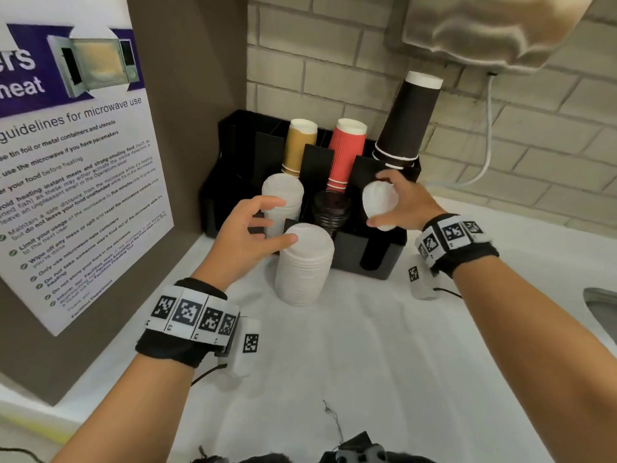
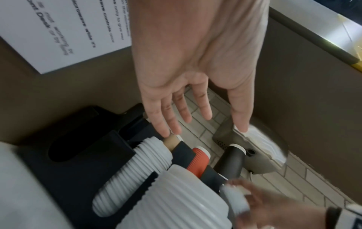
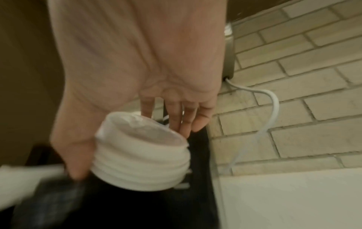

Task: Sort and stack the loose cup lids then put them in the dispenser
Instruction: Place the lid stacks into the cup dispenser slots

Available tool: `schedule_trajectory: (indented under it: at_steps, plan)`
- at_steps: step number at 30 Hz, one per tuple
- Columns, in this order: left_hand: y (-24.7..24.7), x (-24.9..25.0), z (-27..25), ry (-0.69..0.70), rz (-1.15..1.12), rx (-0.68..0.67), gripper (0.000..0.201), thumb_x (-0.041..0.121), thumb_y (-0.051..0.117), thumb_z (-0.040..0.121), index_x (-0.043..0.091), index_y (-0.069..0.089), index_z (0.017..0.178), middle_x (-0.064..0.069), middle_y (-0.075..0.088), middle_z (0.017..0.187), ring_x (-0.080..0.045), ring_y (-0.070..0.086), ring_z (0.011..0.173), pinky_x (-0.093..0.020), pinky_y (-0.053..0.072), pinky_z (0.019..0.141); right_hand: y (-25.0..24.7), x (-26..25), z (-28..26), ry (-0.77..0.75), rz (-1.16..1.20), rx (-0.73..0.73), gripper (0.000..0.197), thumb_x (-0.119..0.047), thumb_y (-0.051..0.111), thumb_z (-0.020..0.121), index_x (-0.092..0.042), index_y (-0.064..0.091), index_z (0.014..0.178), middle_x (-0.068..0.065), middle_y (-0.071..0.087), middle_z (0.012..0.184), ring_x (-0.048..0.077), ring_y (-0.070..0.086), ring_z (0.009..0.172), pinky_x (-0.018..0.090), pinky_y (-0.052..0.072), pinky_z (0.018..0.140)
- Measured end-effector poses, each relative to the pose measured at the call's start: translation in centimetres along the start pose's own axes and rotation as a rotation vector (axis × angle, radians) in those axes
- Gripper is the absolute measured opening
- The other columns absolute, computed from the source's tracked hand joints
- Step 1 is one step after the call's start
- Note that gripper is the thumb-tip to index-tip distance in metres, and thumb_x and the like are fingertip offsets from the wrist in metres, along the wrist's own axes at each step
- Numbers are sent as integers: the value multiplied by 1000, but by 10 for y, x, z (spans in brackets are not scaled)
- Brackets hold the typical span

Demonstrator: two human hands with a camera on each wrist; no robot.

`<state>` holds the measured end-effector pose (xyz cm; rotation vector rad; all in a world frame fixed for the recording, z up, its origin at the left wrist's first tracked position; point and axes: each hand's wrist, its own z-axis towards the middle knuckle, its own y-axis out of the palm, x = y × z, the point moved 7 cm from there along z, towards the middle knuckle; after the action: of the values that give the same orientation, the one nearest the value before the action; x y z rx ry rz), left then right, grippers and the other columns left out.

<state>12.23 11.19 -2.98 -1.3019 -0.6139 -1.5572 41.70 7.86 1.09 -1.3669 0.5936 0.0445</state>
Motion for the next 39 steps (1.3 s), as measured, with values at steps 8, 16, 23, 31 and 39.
schedule_trajectory:
  at_steps: [8, 16, 23, 31, 39]
  plan:
    - [-11, -9, -3, -21, 24, 19, 44, 15, 80, 77, 35, 61, 111, 5, 53, 127, -8, 56, 108, -16, 45, 83, 57, 8, 10, 0, -583, -78, 87, -30, 82, 61, -12, 29, 128, 12, 53, 120, 32, 43, 114, 36, 41, 84]
    - [-17, -14, -7, -38, 50, 18, 42, 17, 79, 78, 36, 61, 109, 5, 53, 127, -7, 56, 108, -14, 44, 80, 96, 22, 16, 69, -770, -334, 83, -29, 75, 57, -12, 35, 128, 2, 49, 99, 25, 45, 111, 33, 41, 70]
    - [-17, -14, -7, -33, 68, 35, 41, 17, 79, 79, 33, 61, 112, 6, 53, 126, -5, 56, 107, -11, 43, 78, 102, 25, 14, 51, -612, -447, 81, -26, 79, 62, -9, 45, 133, 11, 48, 129, 28, 54, 112, 29, 47, 74]
    - [-19, -13, -7, -13, 71, 57, 34, 16, 74, 83, 31, 62, 111, 4, 55, 125, -7, 57, 106, -2, 42, 72, 73, -2, 12, 7, -692, -395, 32, -13, 53, 92, -3, 59, 122, 15, 61, 120, 31, 60, 108, 38, 51, 93]
    - [-13, -17, -8, -47, 34, 63, 23, 16, 69, 88, 26, 65, 109, 11, 63, 109, -6, 61, 93, -3, 42, 70, 65, -114, -27, -480, -26, -290, 49, -35, 71, 83, -16, 56, 125, 5, 56, 121, 16, 53, 106, 18, 42, 86]
